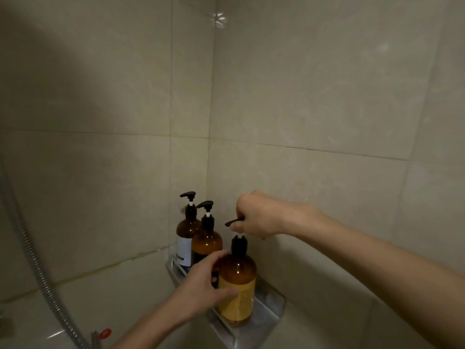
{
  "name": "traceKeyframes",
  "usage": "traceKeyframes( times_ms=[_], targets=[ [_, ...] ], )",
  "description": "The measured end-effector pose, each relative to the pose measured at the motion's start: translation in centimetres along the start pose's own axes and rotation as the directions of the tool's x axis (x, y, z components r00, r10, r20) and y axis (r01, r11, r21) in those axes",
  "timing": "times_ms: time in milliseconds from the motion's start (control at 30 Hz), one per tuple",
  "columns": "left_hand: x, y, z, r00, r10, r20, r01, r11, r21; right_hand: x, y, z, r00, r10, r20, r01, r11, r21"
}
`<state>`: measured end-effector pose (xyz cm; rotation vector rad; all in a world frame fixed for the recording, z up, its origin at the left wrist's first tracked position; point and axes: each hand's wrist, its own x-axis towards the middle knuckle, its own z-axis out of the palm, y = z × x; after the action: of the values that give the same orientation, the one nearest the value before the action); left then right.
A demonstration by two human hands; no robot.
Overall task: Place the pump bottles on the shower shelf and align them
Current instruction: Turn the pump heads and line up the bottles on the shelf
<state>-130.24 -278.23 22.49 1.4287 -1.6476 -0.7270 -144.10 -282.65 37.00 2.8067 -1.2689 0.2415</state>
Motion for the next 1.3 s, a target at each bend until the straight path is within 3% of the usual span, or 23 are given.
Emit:
traceKeyframes(
  times_ms=[200,400,633,800,933,1033,1167,1300],
  targets=[
    [0.3,-0.3,1.3,0.982,0.016,-0.189,0.015,0.987,0.161,0.4,0.4,-0.3,0.994,-0.107,0.003,0.106,0.991,0.076],
    [0.9,-0.3,-0.7,0.951,0.005,-0.310,-0.040,0.993,-0.107,1.0,1.0,0.0,0.993,-0.114,-0.039,0.118,0.984,0.136],
    [1.1,-1.0,-0.8,0.998,0.066,0.011,-0.066,0.998,-0.014,0.9,1.8,0.3,0.993,-0.113,-0.026,0.116,0.972,0.202],
    [1.6,-1.1,-0.3,0.997,0.043,-0.071,-0.049,0.996,-0.076,1.0,1.8,0.2,0.993,-0.113,-0.027,0.116,0.972,0.205],
    [1.5,-1.5,-0.2,0.979,0.026,-0.201,-0.017,0.999,0.043,1.3,1.3,0.4,0.991,-0.123,-0.043,0.130,0.969,0.208],
    [1.2,-1.8,-0.2,0.983,0.046,-0.177,-0.034,0.997,0.069,1.6,1.0,0.5,0.990,-0.131,-0.048,0.138,0.968,0.209],
    [1.2,-1.5,-0.7,0.974,0.105,-0.200,-0.129,0.985,-0.113,1.7,1.1,0.5,0.991,-0.127,-0.039,0.132,0.967,0.218],
    [1.5,-0.9,-1.3,0.969,0.051,-0.240,-0.097,0.978,-0.186,1.6,1.3,0.5,0.989,-0.141,-0.035,0.145,0.963,0.226]
  ],
)
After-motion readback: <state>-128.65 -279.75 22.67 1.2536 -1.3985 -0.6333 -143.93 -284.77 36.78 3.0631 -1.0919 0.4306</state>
